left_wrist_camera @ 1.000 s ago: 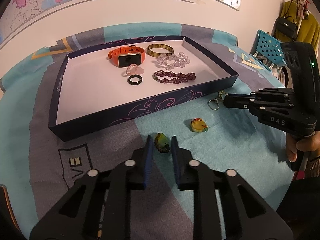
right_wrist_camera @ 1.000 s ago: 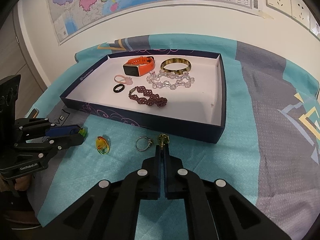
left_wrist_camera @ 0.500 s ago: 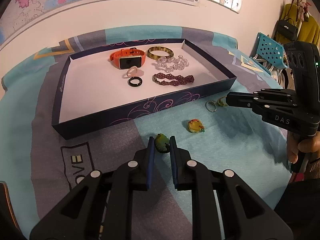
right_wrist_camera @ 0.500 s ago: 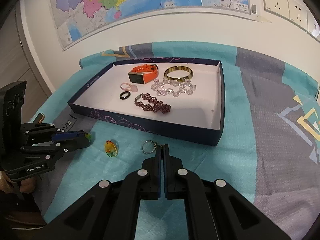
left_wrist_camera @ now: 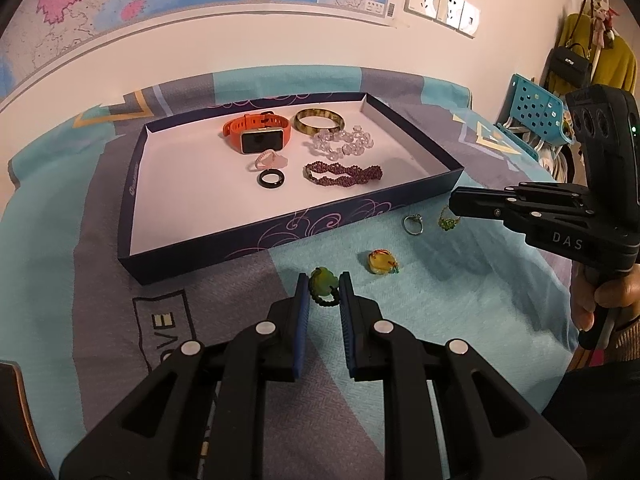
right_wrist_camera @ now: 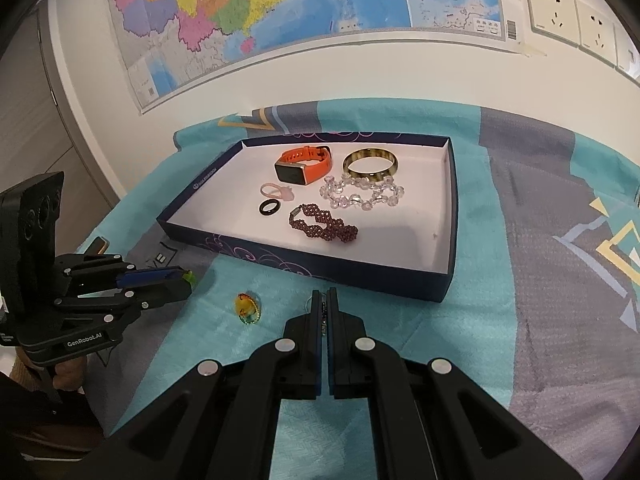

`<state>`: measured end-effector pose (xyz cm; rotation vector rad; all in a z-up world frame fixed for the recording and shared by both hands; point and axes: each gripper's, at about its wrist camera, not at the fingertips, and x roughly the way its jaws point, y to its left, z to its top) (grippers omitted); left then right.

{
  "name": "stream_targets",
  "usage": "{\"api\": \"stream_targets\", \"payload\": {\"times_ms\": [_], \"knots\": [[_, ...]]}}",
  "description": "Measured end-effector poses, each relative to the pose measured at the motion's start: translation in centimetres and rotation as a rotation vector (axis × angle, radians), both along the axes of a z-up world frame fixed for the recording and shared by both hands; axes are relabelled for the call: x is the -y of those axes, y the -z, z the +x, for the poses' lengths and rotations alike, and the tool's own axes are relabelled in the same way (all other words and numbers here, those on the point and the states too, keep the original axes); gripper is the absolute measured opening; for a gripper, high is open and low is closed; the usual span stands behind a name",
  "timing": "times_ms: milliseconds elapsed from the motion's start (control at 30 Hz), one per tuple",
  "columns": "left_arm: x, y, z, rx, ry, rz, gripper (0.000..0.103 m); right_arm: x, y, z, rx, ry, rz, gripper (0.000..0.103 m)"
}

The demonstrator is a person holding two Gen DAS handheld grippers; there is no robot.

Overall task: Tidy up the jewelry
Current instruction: 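Grasp the green ring with the left gripper while the right gripper grasps the gold green-stone ring, then carry the green ring toward the box with the left gripper while the right gripper carries the gold ring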

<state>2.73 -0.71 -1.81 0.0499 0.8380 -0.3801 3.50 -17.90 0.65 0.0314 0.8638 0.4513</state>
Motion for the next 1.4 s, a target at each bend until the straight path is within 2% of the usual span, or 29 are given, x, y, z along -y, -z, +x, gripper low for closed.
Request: {"api": "stream_targets", "payload": {"times_ms": [1400], "knots": [[-0.4, -2.0, -0.3, 0.044, -0.011, -0.034, 0.015, -1.1, -2.7, 0.0, 0.054, -0.039, 0.05, 0.001]]}}
